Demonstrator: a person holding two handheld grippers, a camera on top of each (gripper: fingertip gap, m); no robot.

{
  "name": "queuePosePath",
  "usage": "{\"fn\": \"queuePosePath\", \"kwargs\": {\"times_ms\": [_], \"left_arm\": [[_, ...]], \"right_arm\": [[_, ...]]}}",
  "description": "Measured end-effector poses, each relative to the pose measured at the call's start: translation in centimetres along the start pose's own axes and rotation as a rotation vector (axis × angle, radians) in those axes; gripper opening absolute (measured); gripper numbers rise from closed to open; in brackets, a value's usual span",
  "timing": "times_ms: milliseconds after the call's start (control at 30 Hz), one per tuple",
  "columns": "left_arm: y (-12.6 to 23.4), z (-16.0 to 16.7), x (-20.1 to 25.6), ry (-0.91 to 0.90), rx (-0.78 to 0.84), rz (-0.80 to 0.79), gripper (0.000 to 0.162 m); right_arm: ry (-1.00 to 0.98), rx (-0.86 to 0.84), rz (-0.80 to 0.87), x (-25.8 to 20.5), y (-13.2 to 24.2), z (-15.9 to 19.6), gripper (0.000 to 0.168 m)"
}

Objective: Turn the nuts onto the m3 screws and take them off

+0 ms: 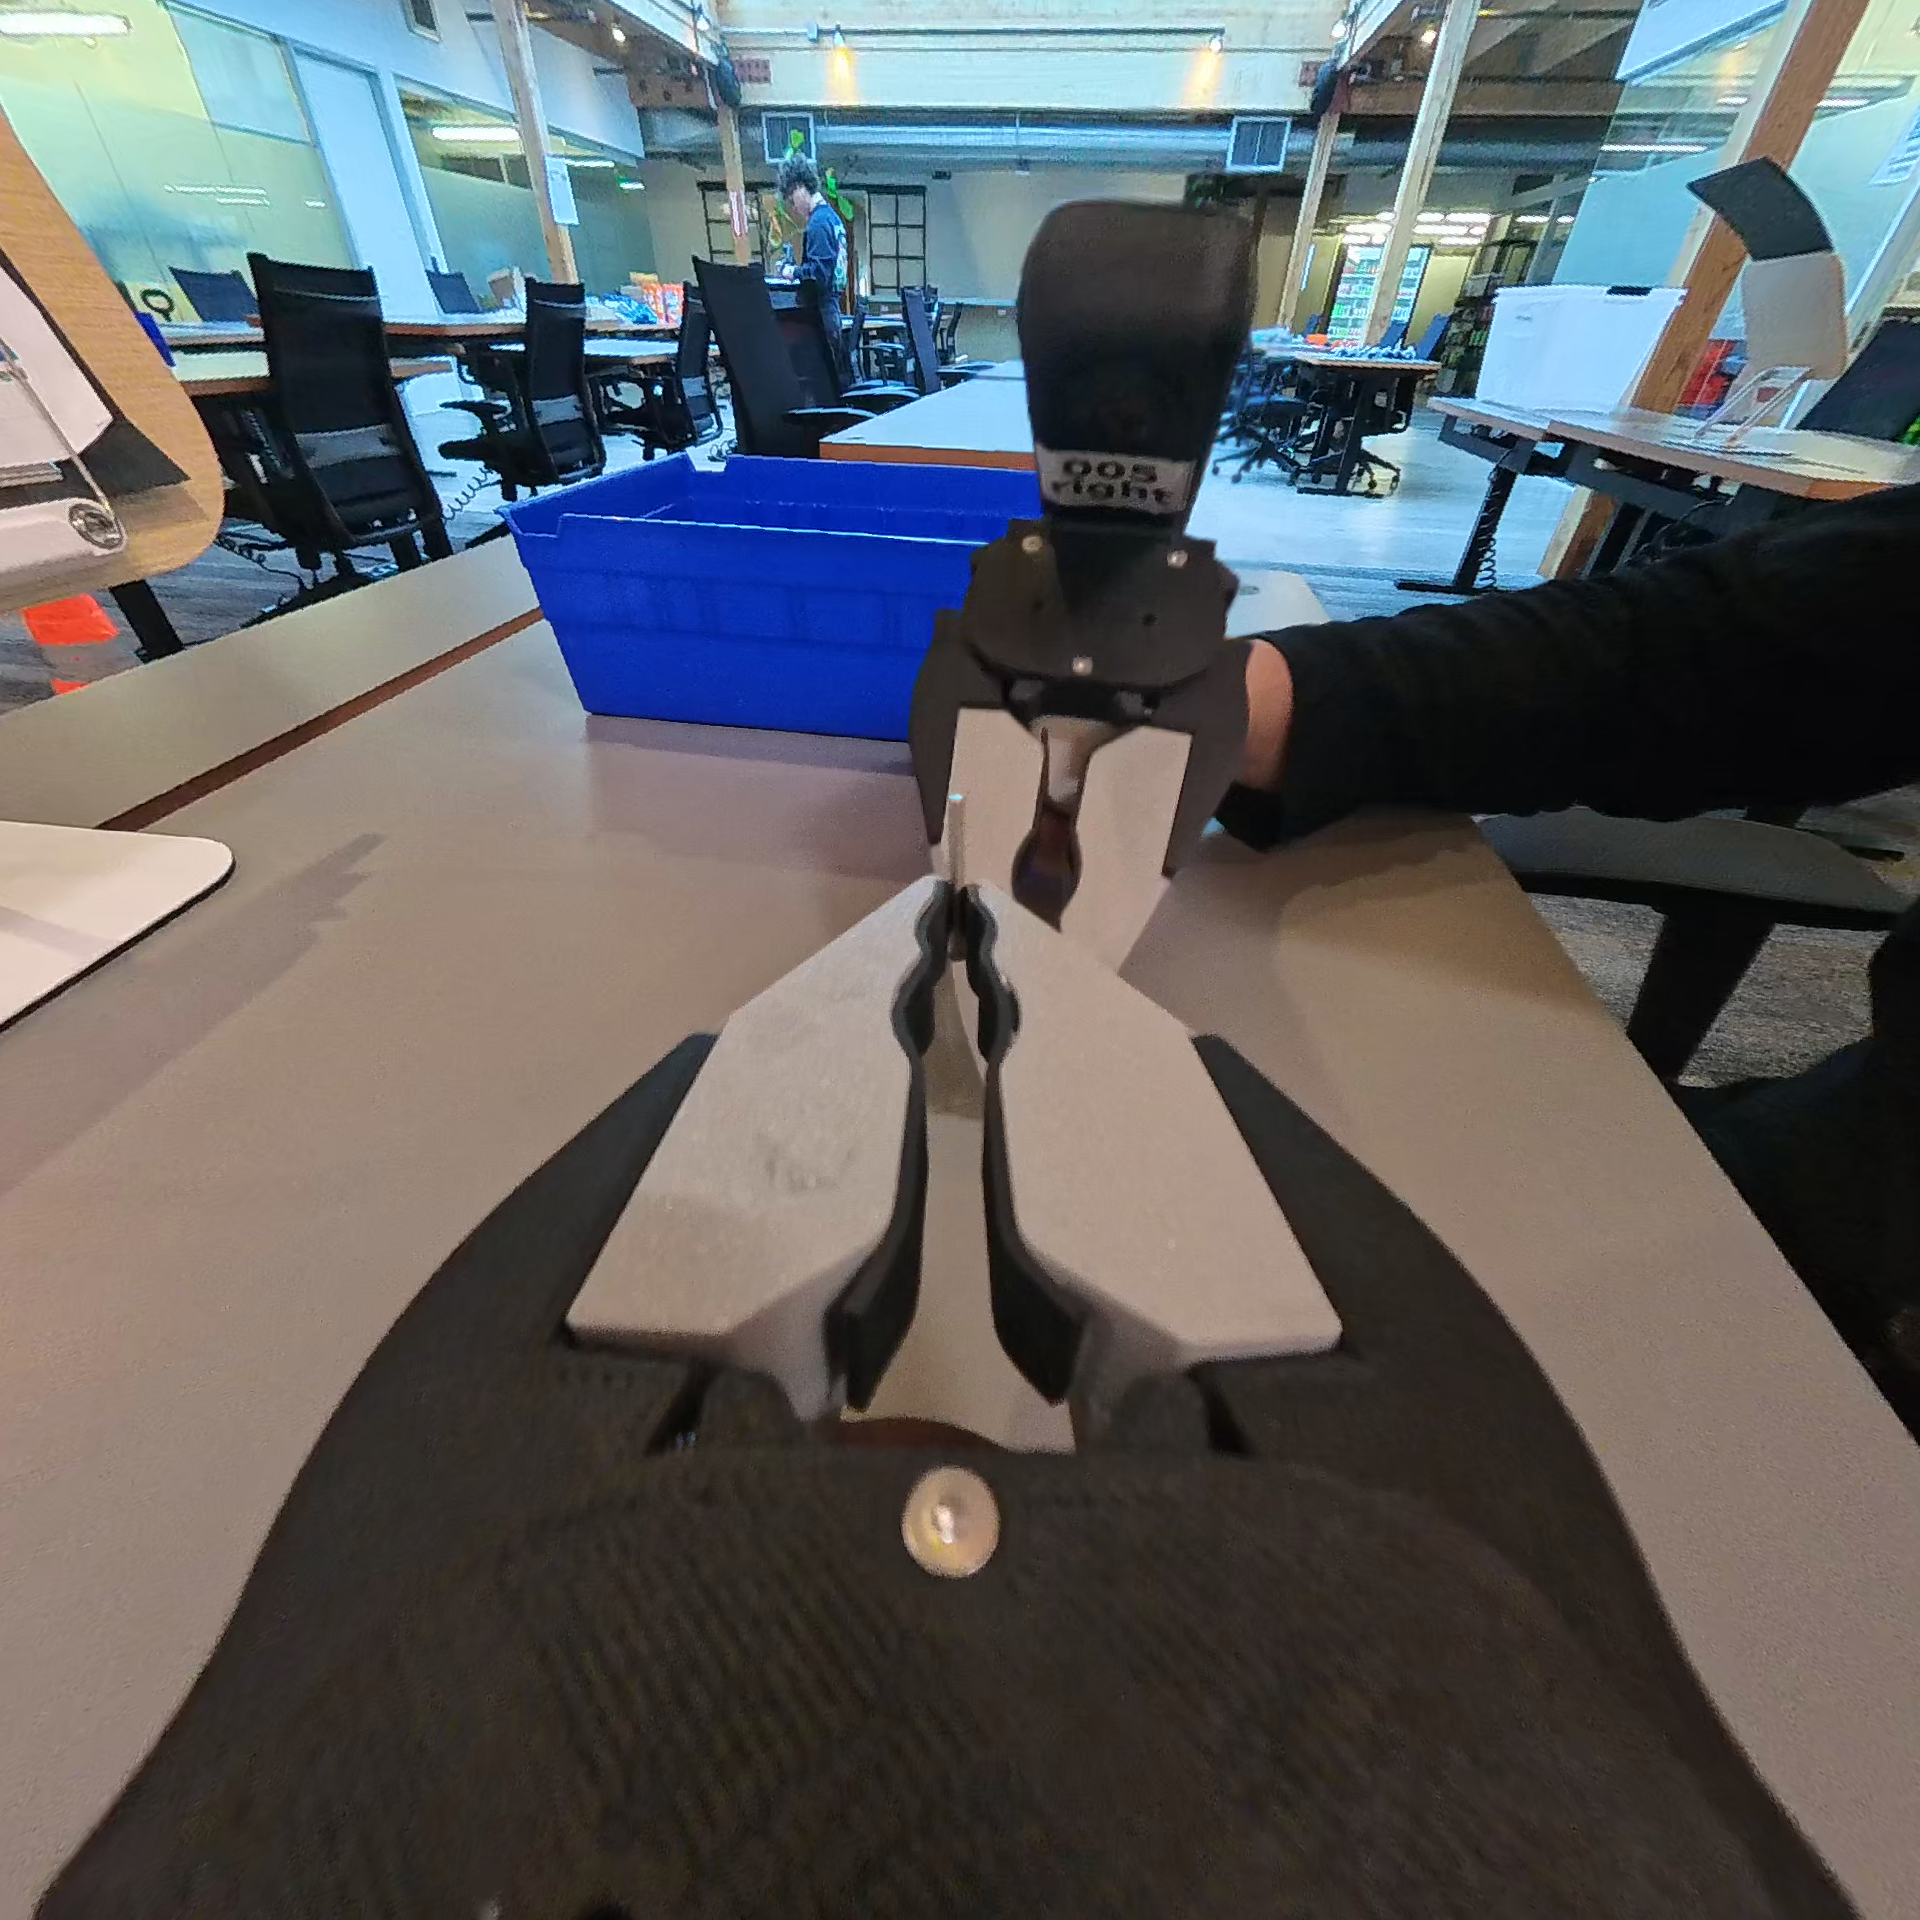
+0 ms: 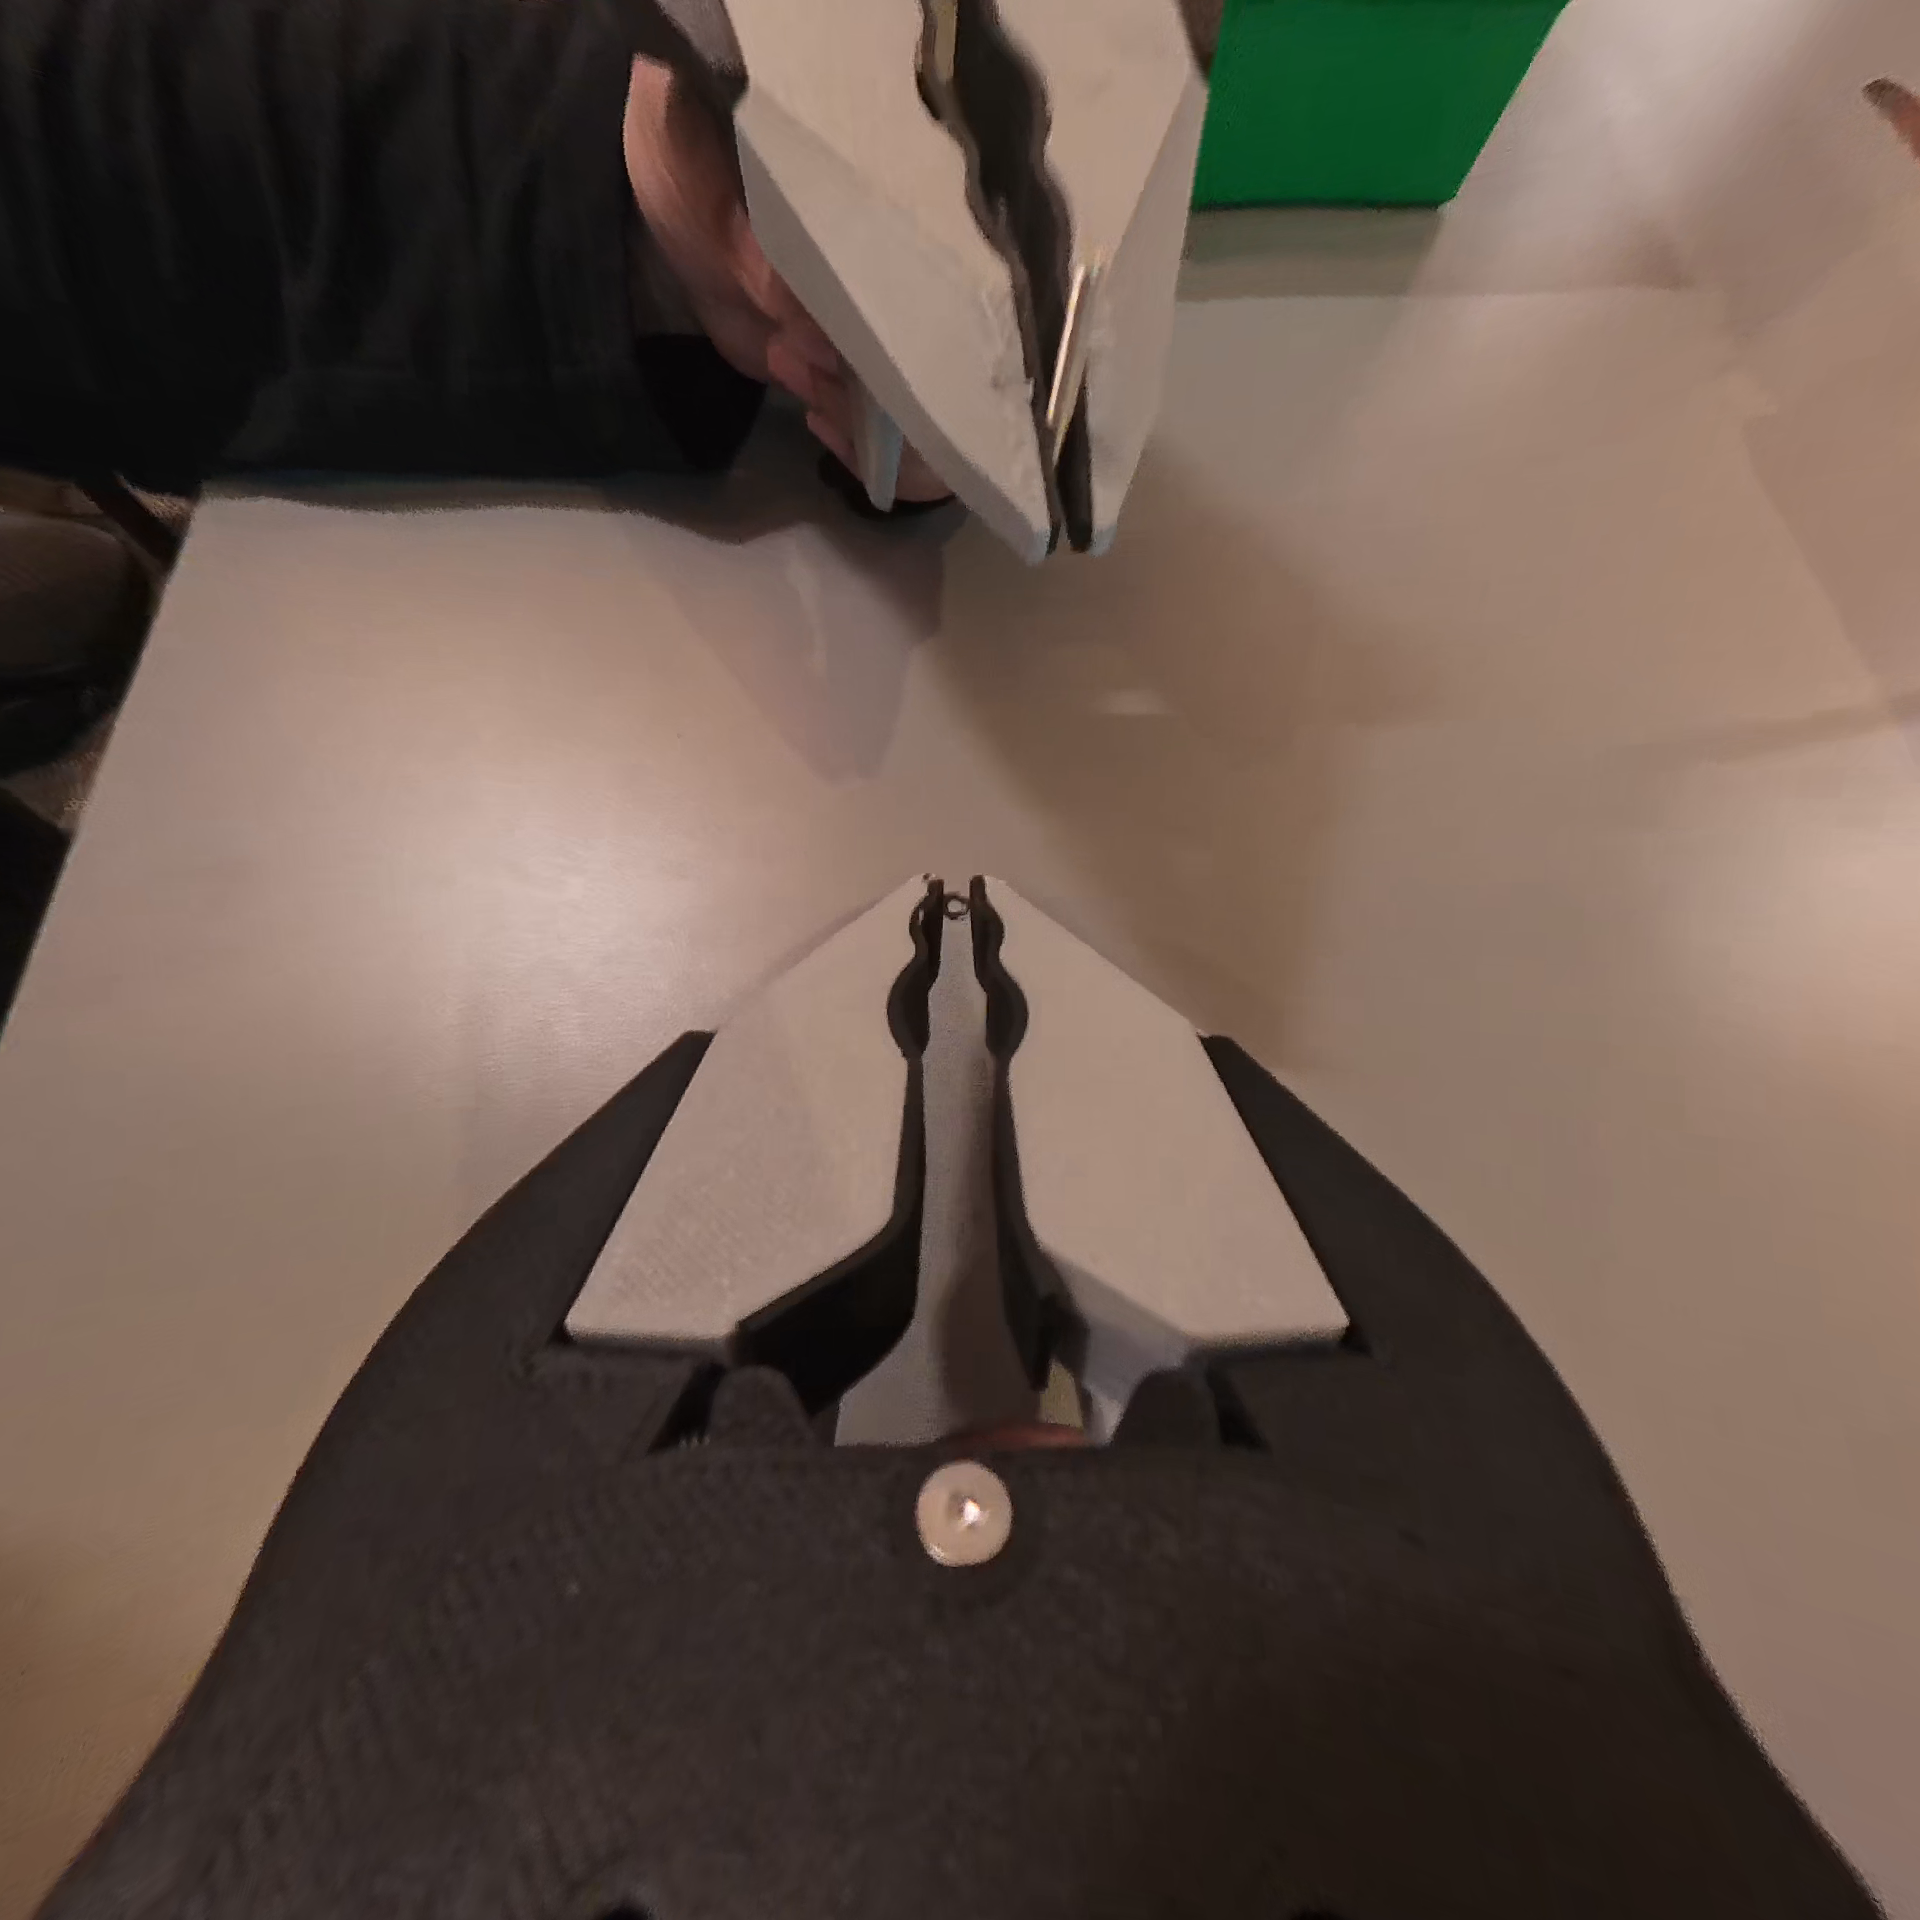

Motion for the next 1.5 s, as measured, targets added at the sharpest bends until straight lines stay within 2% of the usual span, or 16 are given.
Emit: {"fn": "queuePosePath", "kwargs": {"times_ms": [467,833,1500], "left_arm": [[-0.7,0.1,-0.1,0.050,-0.032,0.006,0.000],[-1.7,0.2,0.1,0.079,-0.072,0.035,0.000],[-1.6,0.1,0.1,0.087,-0.025,0.043,0.000]], "right_arm": [[-0.154,0.148,-0.060,2.7,4.8,-3.6,0.002],[-0.240,0.110,-0.171,4.2,4.3,-6.0,0.002],[-0.167,0.011,-0.146,3.5,4.0,-7.1,0.002]]}}
Point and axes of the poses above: each gripper's, where its closed fingertips meet, y back along the fingers, z out of its underside, x = y × z across the jaws, the point moved 10 cm from there along y, back along the fingers, and after that the axes turned 12 degrees about z, right-handed, at the moved point
